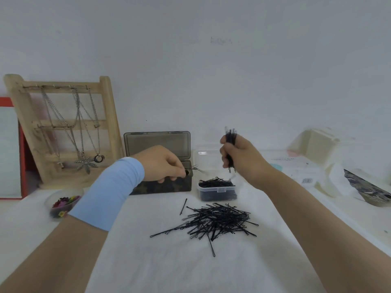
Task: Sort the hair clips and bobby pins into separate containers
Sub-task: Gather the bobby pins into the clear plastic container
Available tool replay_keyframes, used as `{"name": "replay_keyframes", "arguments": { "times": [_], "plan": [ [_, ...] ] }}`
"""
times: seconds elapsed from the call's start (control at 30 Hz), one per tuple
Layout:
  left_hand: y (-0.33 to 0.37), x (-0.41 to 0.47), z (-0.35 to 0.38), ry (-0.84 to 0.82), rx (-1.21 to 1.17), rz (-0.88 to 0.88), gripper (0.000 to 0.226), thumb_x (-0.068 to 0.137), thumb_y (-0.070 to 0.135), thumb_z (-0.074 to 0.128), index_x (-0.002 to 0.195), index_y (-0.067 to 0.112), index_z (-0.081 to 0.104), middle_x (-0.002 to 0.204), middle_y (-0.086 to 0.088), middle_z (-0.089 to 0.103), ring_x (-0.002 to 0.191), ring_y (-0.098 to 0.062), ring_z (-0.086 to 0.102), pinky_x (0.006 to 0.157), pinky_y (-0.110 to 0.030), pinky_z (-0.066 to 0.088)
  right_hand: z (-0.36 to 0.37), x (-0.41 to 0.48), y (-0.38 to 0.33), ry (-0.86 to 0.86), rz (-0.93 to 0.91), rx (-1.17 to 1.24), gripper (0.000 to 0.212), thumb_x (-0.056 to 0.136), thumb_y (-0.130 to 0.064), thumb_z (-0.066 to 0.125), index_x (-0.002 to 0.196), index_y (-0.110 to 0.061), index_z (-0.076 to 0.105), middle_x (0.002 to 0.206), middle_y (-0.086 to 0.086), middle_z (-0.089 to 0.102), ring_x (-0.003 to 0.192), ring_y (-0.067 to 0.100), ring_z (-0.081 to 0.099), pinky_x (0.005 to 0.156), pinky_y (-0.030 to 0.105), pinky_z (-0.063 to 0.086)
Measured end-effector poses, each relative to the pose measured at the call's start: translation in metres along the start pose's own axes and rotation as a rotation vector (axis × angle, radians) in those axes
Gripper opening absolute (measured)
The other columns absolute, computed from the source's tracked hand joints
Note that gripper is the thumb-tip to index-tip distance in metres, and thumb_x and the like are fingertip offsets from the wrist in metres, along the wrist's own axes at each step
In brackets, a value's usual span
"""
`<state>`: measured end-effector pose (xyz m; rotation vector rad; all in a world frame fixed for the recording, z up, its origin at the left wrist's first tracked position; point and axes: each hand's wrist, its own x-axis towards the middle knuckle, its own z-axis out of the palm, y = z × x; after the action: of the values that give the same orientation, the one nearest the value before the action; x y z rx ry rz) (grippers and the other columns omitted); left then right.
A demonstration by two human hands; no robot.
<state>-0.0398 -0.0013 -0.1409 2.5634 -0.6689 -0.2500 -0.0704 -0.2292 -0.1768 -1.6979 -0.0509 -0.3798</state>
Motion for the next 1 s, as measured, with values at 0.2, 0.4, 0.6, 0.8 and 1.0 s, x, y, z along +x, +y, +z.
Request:
{"name": "replay_keyframes", "arguments": {
  "times": [0.2, 0.4, 0.6, 0.8, 1.0],
  "plan": [
    [0.004, -0.008, -0.013, -0.044, 0.041, 0.051, 0.012, 0.086, 0.042, 0.069, 0.083, 0.034, 0.076, 0.062, 0.023, 0.065, 0.06, -0.005, 0.057, 0.066, -0.022, 0.041, 0.004, -0.006, 0.016, -0.315, -0.114, -0.934, 0.023, 0.102, -0.009, 0.042, 0.111, -0.019, 0.062, 0.096, -0.001, 0.06, 0.085, 0.018, 0.058, 0.071, 0.024, 0.044],
    [0.001, -0.003, -0.011, 0.046, -0.033, 0.086, 0.012, 0.087, 0.039, 0.069, 0.08, 0.032, 0.075, 0.056, 0.018, 0.061, 0.059, -0.004, 0.055, 0.062, -0.02, 0.041, -0.001, -0.005, 0.017, -0.38, -0.04, -0.935, 0.055, 0.094, -0.018, 0.066, 0.145, -0.025, 0.048, 0.127, -0.003, 0.063, 0.112, 0.016, 0.059, 0.099, 0.027, 0.046],
    [0.01, 0.009, 0.014, 0.244, -0.133, 0.176, 0.011, 0.09, 0.035, 0.067, 0.081, 0.03, 0.073, 0.073, 0.018, 0.068, 0.062, 0.009, 0.058, 0.067, -0.018, 0.041, -0.016, -0.005, -0.013, -0.287, -0.038, -0.397, 0.035, 0.094, -0.006, 0.058, 0.123, -0.022, 0.069, 0.107, -0.008, 0.075, 0.103, 0.008, 0.068, 0.099, 0.032, 0.049],
    [0.023, 0.019, 0.046, 0.36, -0.168, 0.264, 0.01, 0.089, 0.034, 0.068, 0.082, 0.033, 0.074, 0.071, 0.017, 0.069, 0.067, 0.002, 0.059, 0.067, -0.018, 0.045, -0.014, -0.007, -0.023, -0.259, -0.055, -0.326, 0.012, 0.092, -0.007, 0.066, 0.098, -0.008, 0.076, 0.086, 0.009, 0.077, 0.082, 0.02, 0.073, 0.079, 0.038, 0.06],
    [0.019, 0.028, 0.061, 0.449, -0.203, 0.248, 0.008, 0.088, 0.035, 0.069, 0.083, 0.034, 0.075, 0.078, 0.018, 0.068, 0.076, -0.003, 0.06, 0.074, -0.025, 0.049, -0.021, -0.004, -0.008, -0.23, 0.05, -0.241, 0.008, 0.086, 0.001, 0.072, 0.093, -0.003, 0.075, 0.075, 0.015, 0.073, 0.071, 0.025, 0.073, 0.063, 0.032, 0.06]
  ]
}}
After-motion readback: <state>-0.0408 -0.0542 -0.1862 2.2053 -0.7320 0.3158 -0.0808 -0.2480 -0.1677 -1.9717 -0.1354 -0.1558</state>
